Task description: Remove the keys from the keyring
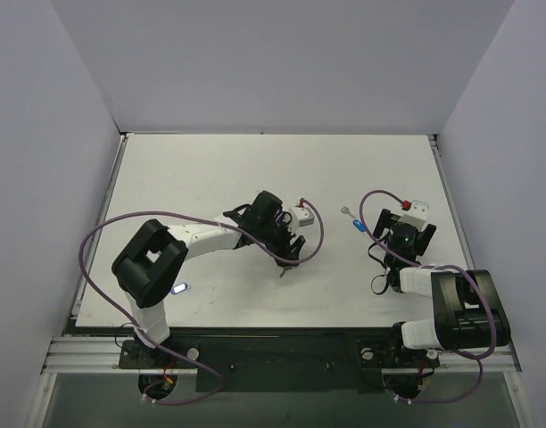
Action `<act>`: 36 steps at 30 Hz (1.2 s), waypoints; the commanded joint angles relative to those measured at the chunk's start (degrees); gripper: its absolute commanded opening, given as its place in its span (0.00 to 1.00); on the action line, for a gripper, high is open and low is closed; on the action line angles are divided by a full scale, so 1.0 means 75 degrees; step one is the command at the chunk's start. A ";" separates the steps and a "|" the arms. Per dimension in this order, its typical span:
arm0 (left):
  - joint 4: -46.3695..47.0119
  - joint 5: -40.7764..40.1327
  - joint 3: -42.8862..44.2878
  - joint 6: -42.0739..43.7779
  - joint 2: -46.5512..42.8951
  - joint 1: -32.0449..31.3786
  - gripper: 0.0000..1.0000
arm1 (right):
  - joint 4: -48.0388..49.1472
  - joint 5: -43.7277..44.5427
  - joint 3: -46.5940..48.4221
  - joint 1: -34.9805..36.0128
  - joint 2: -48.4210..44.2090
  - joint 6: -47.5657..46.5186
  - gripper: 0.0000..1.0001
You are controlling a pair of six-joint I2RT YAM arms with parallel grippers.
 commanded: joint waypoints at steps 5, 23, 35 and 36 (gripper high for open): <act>-0.0340 0.0452 0.0605 0.0422 0.0370 -0.0024 0.64 | 0.0431 0.0140 0.0102 0.0056 -0.0028 -0.0011 0.98; -0.1455 0.0217 0.1274 0.0997 0.0792 -0.0387 0.34 | 0.0443 0.0128 0.0102 0.0056 -0.0040 -0.0011 0.98; -0.1420 -0.0169 0.1461 0.1009 0.0909 -0.0422 0.49 | 0.0443 0.0128 0.0102 0.0056 -0.0040 -0.0011 0.97; -0.1408 -0.0169 0.1496 0.0985 0.0944 -0.0434 0.49 | 0.0431 0.0128 0.0102 0.0056 -0.0040 -0.0011 0.98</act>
